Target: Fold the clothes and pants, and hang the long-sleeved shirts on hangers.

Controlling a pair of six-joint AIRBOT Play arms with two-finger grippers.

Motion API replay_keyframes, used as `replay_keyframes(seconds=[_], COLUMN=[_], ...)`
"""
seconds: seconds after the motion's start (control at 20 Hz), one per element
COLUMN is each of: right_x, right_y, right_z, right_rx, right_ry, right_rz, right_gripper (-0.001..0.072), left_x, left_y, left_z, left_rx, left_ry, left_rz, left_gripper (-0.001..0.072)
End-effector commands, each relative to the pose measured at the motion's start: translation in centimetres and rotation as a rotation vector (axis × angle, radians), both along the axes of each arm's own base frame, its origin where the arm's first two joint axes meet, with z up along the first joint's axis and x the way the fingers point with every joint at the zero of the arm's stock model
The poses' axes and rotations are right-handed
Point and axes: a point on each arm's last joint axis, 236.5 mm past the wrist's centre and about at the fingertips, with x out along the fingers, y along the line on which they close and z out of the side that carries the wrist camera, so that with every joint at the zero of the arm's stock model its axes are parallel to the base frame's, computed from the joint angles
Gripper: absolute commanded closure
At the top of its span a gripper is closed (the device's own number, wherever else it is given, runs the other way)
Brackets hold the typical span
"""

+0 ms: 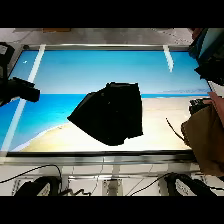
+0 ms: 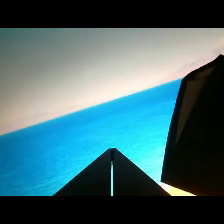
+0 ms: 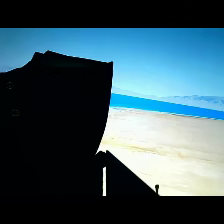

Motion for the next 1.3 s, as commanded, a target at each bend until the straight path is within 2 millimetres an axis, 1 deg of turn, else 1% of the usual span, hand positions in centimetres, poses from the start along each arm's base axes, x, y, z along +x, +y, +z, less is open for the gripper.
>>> replay_keyframes(seconds=[0.0,0.65,0.75,0.8,0.85,0.95,1.05,1.15,1.25], right_x=[0.0,0.0,0.7,0.6,0.1,-1.6,-2.8,-5.5,-9.6], right_y=[0.0,0.1,0.0,0.0,0.1,0.9,2.8,4.6,5.4], right_z=[0.0,0.1,0.8,0.6,0.0,-2.7,-6.0,-11.0,-16.8], right_rx=[0.0,0.001,0.007,0.003,-0.01,-0.06,-0.009,0.051,0.071], right_ry=[0.0,-0.003,-0.043,-0.034,-0.005,0.087,0.149,0.259,0.381], right_rz=[0.001,0.001,-0.006,-0.005,0.016,0.122,0.198,0.272,0.32], right_gripper=[0.0674,0.0674,0.0674,0.0674,0.0674,0.0674,0.0674,0.0672,0.0657], left_x=[0.0,0.0,0.0,0.0,0.0,0.0,0.0,0.0,0.0], left_y=[0.0,0.0,0.0,0.0,0.0,0.0,0.0,0.0,0.0], left_z=[0.0,0.0,0.0,0.0,0.0,0.0,0.0,0.0,0.0], left_rx=[0.0,0.0,0.0,0.0,-0.002,-0.004,-0.004,-0.004,-0.003], left_ry=[-0.001,-0.001,-0.001,-0.001,-0.001,0.0,0.0,0.0,0.001], left_rz=[0.001,0.001,0.001,0.001,0.0,0.0,0.0,0.0,0.0], left_gripper=[0.069,0.069,0.069,0.069,0.069,0.069,0.069,0.069,0.069])
